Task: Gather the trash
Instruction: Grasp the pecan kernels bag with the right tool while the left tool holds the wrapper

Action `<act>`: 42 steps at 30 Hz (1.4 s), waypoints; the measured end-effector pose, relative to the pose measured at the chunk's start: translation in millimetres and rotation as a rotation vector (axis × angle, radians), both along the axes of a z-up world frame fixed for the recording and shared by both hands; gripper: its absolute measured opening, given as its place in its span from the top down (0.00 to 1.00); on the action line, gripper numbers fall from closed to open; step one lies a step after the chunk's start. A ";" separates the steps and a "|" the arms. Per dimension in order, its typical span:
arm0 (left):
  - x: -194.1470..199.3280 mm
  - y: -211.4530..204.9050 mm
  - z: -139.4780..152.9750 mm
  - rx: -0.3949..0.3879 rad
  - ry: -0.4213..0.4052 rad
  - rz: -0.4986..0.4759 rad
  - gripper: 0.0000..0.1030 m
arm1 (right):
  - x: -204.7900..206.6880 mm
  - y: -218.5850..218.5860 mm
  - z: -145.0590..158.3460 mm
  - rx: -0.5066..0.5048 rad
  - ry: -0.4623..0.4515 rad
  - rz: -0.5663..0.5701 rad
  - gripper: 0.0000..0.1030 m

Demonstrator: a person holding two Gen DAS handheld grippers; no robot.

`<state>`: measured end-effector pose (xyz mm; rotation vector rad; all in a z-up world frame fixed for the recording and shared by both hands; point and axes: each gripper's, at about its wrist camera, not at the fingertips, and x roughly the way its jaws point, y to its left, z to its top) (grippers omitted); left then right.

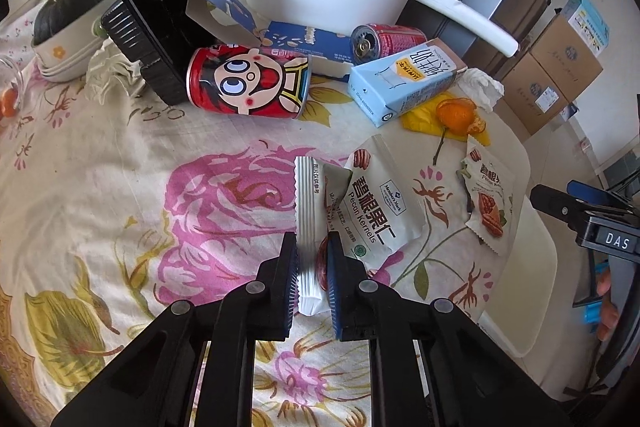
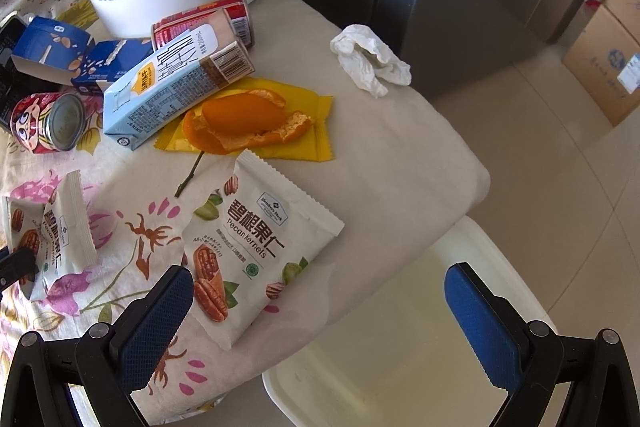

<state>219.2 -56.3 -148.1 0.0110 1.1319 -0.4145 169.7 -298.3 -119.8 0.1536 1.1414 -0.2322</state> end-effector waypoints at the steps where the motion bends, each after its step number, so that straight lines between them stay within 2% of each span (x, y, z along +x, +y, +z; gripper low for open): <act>1: -0.6 1.5 2.6 -0.007 -0.003 0.002 0.86 | 1.4 -1.4 -2.0 0.011 0.000 -0.012 0.00; 6: -5.4 13.1 20.1 -0.028 -0.033 0.010 0.86 | 12.8 4.7 -21.2 0.069 0.035 -0.022 0.01; 14: -10.3 33.6 31.9 -0.023 -0.049 0.024 0.86 | 32.6 36.0 -41.4 0.047 0.078 0.031 0.02; 17: -17.0 43.2 34.8 -0.021 -0.050 0.027 0.86 | 36.9 41.7 -54.8 0.059 0.112 0.026 0.07; 20: -24.3 52.4 37.4 -0.012 -0.060 0.030 0.86 | 38.0 44.5 -54.0 0.045 0.092 0.020 0.10; 26: -39.7 74.3 46.3 -0.008 -0.080 0.049 0.86 | 32.0 46.4 -45.7 0.043 0.064 0.031 0.34; 28: -44.4 79.9 47.9 -0.010 -0.081 0.055 0.86 | 30.5 48.7 -43.2 0.046 0.058 0.049 0.46; 34: -56.2 93.5 53.7 -0.031 -0.084 0.075 0.86 | 15.6 52.3 -37.4 0.056 0.050 0.081 0.54; 42: -64.4 97.3 56.5 -0.035 -0.087 0.076 0.86 | -7.4 28.1 -17.5 0.107 -0.008 0.078 0.56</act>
